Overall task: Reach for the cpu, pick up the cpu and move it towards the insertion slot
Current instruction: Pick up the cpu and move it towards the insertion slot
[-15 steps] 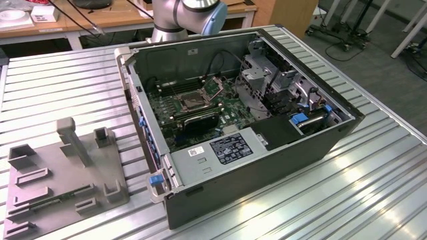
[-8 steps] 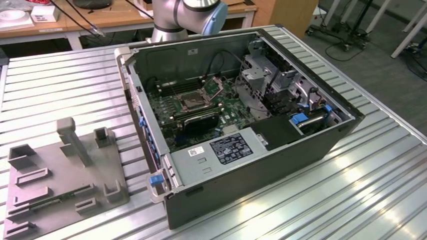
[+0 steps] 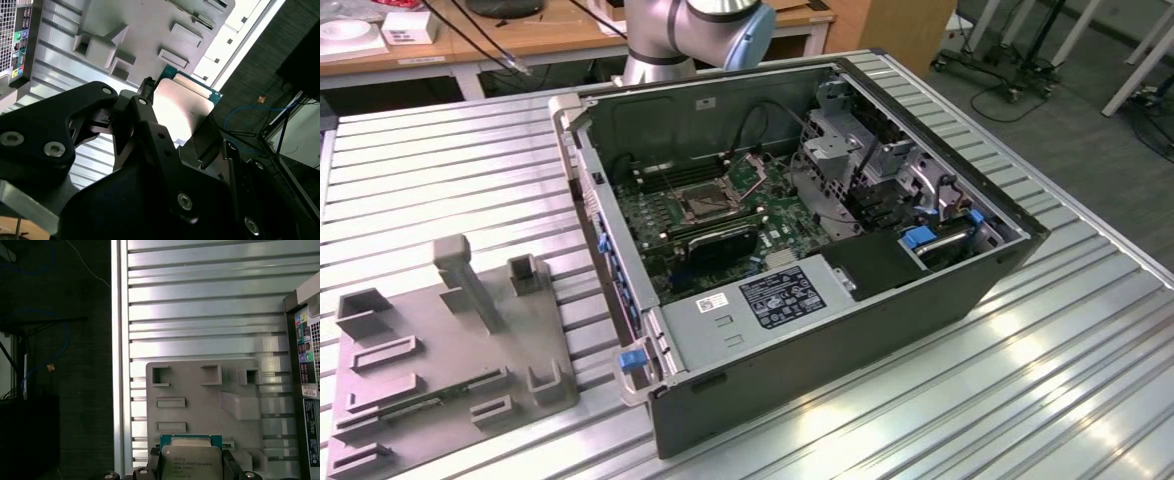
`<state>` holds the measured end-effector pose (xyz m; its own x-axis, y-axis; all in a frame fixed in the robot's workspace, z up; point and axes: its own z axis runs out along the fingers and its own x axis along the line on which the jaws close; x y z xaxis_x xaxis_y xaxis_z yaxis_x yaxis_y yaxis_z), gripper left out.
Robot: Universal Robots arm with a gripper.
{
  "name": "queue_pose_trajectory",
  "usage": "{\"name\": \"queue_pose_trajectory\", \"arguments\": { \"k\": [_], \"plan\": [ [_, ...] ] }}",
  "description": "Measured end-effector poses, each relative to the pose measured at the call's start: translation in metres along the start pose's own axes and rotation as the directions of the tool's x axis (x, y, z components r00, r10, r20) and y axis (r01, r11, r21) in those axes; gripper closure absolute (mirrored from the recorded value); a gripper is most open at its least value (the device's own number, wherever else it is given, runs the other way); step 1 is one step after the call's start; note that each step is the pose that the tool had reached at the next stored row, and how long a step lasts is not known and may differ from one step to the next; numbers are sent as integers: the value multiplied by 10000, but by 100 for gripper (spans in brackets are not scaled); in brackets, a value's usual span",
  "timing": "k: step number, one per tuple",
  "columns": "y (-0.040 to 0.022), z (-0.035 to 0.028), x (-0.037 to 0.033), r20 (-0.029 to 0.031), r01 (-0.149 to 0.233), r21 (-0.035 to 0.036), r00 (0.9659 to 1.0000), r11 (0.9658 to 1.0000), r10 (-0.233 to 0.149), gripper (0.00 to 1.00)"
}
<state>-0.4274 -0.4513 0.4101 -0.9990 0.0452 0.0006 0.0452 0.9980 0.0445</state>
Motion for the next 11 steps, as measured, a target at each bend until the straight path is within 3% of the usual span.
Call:
{"name": "queue_pose_trajectory", "arguments": {
  "k": [6,11],
  "plan": [
    [3,0,-63,-4,0,0,10000,10000,0,45],
    [3,0,-71,-4,-1,0,10000,10000,1,45]
  ]
}}
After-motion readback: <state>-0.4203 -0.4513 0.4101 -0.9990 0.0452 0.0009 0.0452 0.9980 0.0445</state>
